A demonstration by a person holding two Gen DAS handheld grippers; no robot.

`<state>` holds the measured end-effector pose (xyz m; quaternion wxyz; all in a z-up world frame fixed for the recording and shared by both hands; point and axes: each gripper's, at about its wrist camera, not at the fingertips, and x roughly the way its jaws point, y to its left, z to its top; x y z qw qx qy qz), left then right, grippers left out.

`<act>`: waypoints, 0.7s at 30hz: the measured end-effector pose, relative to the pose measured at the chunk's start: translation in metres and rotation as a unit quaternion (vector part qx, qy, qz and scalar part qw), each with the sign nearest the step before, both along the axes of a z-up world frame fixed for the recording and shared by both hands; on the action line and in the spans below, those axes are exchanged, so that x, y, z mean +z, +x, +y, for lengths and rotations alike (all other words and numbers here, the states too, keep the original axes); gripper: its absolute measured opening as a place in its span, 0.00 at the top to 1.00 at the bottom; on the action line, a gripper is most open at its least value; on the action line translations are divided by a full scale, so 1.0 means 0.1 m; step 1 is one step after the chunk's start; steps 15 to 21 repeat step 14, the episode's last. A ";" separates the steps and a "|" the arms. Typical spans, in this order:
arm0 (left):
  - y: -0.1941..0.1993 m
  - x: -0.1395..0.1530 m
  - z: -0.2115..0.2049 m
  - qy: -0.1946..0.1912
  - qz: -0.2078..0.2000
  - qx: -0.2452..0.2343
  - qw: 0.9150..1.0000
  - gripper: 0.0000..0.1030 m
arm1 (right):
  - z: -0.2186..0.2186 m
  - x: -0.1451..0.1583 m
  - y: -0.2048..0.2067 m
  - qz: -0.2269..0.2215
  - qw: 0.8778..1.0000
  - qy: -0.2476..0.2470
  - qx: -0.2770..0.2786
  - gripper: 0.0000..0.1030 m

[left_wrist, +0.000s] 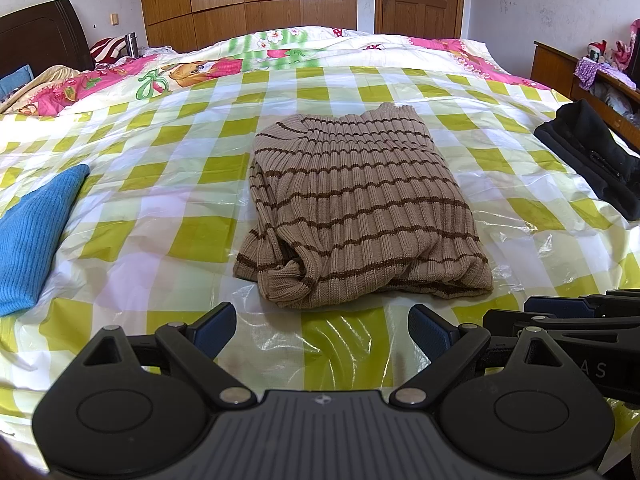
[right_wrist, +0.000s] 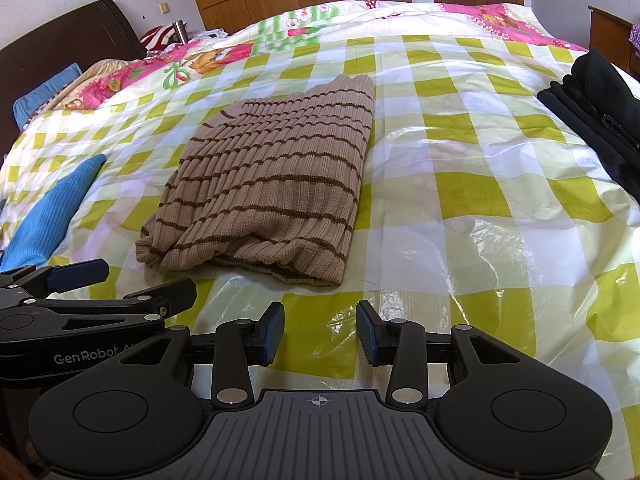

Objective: Fold small clothes

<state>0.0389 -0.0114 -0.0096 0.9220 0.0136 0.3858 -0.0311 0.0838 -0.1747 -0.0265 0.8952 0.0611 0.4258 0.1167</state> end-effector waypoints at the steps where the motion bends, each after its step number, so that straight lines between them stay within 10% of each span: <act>1: 0.00 0.00 0.00 0.000 0.000 0.000 1.000 0.00 | 0.00 0.00 0.00 0.000 1.000 0.000 0.000 0.62; 21: -0.01 -0.01 0.00 0.002 0.000 -0.001 1.000 0.00 | 0.00 0.00 0.00 0.001 1.000 0.000 0.000 0.62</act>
